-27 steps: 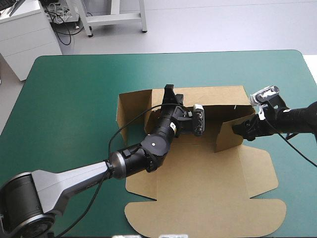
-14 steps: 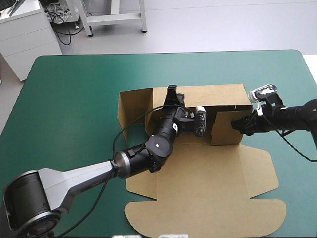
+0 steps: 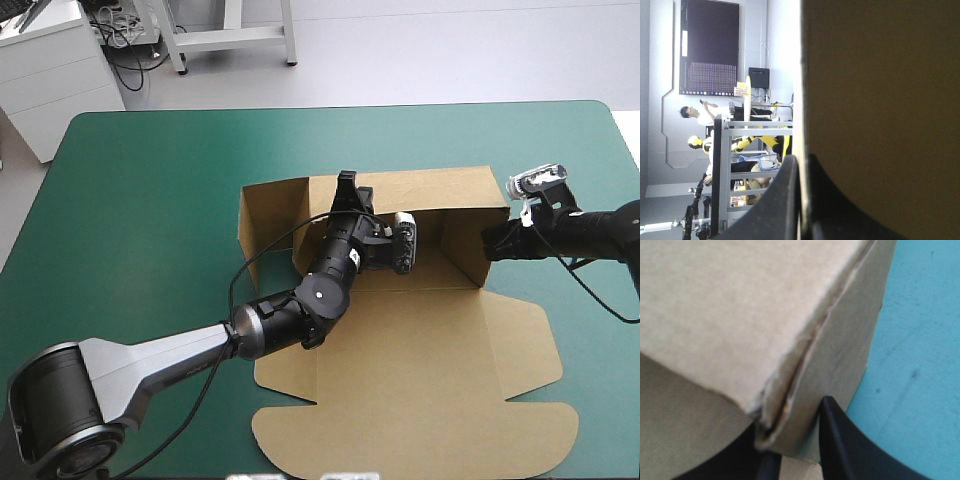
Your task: Fold the box
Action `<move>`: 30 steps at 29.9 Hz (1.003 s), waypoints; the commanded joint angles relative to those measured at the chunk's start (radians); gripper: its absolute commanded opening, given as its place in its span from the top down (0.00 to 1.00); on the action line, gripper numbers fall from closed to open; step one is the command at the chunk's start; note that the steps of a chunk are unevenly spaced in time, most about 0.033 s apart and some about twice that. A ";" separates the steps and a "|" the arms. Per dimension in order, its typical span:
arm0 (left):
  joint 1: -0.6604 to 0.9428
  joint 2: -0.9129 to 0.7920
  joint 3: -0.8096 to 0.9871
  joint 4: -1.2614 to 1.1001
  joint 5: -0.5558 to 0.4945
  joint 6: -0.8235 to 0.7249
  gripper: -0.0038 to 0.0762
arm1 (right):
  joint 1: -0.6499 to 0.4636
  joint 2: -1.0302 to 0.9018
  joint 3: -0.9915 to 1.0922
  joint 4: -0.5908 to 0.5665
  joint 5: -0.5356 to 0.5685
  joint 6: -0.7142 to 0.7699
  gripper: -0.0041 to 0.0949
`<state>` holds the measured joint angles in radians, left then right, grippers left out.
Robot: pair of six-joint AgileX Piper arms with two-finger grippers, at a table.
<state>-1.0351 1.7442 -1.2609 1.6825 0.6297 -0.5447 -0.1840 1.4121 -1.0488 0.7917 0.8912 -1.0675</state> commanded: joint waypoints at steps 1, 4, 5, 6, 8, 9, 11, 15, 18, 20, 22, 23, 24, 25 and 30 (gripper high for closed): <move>-0.007 -0.037 -0.026 0.109 -0.031 -0.050 0.99 | -0.002 -0.028 -0.023 0.114 0.007 -0.036 0.95; -0.007 -0.037 -0.035 0.108 -0.041 -0.060 0.99 | -0.002 -0.028 -0.023 0.134 0.004 -0.048 0.98; -0.007 -0.037 -0.035 0.108 -0.043 -0.060 0.97 | -0.002 -0.028 -0.023 0.134 0.000 -0.048 0.98; -0.007 -0.039 -0.035 0.108 -0.050 -0.060 0.95 | -0.002 -0.028 -0.023 0.134 0.000 -0.048 0.98; -0.007 -0.044 -0.035 0.108 -0.068 -0.060 0.88 | -0.002 -0.028 -0.023 0.134 0.000 -0.048 0.98; -0.007 -0.051 -0.035 0.108 -0.079 -0.060 0.83 | -0.002 -0.028 -0.023 0.134 0.000 -0.048 0.98; -0.007 -0.064 -0.035 0.108 -0.106 -0.060 0.72 | -0.002 -0.028 -0.023 0.134 -0.008 -0.048 0.98; -0.009 -0.098 -0.035 0.105 -0.150 -0.060 0.55 | -0.002 -0.028 -0.025 0.130 -0.027 -0.048 0.98; -0.011 -0.133 -0.035 0.105 -0.199 -0.060 0.49 | -0.002 -0.028 -0.027 0.127 -0.043 -0.043 0.98; -0.018 -0.163 -0.035 0.102 -0.235 -0.060 0.49 | -0.002 -0.028 -0.032 0.125 -0.052 -0.040 0.98; -0.019 -0.190 -0.035 0.080 -0.292 -0.063 0.49 | -0.002 -0.028 -0.035 0.125 -0.066 -0.037 0.98; -0.023 -0.206 -0.035 0.061 -0.315 -0.065 0.49 | -0.002 -0.028 -0.035 0.125 -0.071 -0.037 0.98; -0.027 -0.216 -0.035 0.046 -0.333 -0.065 0.49 | -0.002 -0.028 -0.035 0.123 -0.075 -0.037 0.98; -0.032 -0.229 -0.035 0.031 -0.352 -0.065 0.49 | -0.002 -0.028 -0.035 0.123 -0.076 -0.037 0.98; -0.060 -0.279 -0.035 -0.090 -0.452 -0.063 0.49 | -0.002 -0.028 -0.035 0.123 -0.088 -0.024 0.98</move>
<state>-1.0744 1.5336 -1.2620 1.6433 0.2172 -0.5937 -0.1836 1.4148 -1.0501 0.8502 0.8229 -1.1031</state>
